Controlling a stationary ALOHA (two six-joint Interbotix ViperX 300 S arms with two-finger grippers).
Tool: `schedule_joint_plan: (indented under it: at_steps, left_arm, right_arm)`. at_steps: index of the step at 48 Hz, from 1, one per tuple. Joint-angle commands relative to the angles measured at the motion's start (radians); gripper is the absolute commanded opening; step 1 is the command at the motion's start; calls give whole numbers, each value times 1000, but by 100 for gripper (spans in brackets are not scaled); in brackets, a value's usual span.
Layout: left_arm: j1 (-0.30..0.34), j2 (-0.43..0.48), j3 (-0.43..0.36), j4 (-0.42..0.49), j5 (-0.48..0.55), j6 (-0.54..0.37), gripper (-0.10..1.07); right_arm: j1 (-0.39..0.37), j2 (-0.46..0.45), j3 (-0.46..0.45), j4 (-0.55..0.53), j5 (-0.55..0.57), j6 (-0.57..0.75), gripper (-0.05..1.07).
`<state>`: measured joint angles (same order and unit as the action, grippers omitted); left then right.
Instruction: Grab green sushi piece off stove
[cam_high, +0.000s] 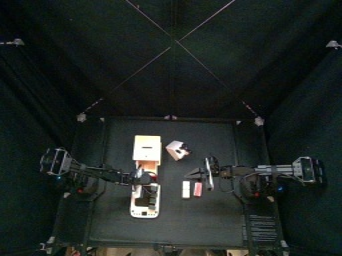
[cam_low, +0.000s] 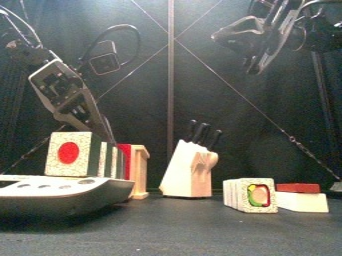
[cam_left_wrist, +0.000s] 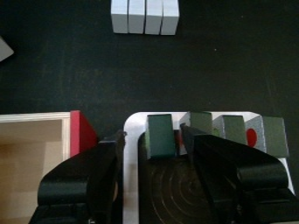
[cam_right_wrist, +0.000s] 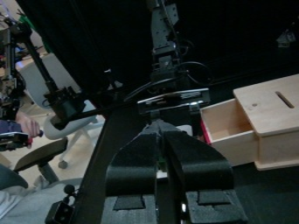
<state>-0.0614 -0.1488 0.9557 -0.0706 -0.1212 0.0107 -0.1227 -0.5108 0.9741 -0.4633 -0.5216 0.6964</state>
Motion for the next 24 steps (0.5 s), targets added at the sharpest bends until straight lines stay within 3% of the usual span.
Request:
schedule_joint_plan:
  at_steps: [1, 12, 24]
  left_arm:
    - [2, -3, -21, 3, -3, 2, 87]
    - [2, -2, -21, 3, -2, 2, 78]
    - [0, -2, -18, 3, -3, 2, 78]
  right_arm:
    - [-3, -6, -23, 3, -9, -2, 37]
    - [-3, -6, -21, 3, -9, -2, 37]
    - [-3, -5, -21, 3, -9, -2, 37]
